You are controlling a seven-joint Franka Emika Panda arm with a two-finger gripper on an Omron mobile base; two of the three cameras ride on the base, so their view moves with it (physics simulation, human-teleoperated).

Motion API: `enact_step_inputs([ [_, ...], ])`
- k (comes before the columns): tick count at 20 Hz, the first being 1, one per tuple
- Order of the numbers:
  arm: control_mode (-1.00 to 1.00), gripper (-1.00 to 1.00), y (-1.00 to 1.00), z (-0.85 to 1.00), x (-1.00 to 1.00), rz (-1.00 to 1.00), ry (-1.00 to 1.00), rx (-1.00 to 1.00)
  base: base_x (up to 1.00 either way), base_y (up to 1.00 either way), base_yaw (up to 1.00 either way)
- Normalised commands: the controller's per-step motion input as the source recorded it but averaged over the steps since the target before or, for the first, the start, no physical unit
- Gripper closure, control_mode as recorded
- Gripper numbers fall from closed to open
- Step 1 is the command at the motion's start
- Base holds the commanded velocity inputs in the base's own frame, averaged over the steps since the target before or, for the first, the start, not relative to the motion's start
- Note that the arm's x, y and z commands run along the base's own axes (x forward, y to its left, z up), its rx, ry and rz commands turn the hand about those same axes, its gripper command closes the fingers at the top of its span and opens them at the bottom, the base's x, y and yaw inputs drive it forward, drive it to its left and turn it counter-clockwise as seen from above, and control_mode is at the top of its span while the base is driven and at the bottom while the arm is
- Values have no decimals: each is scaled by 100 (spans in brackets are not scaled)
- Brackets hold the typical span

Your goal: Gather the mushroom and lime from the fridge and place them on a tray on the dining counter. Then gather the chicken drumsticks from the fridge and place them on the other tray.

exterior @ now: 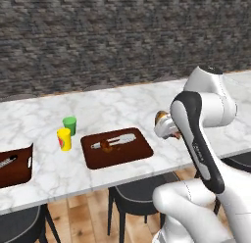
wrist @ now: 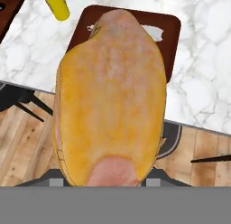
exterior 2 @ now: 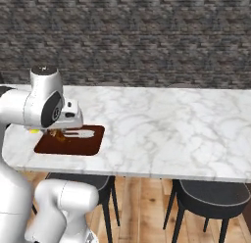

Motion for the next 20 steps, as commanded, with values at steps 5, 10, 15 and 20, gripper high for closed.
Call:
enact_step_inputs([
  [5, -100, 100, 20, -38, 98, 0, 17, -3, 0, 0, 0],
  [10, -100, 100, 13, -64, 86, 0, 15, -6, 0, 0, 0],
  [15, -100, 100, 7, -55, 81, 0, 8, -5, 0, 0, 0],
  [20, -100, 100, 10, -52, 65, 0, 2, -1, 0, 0, 0],
])
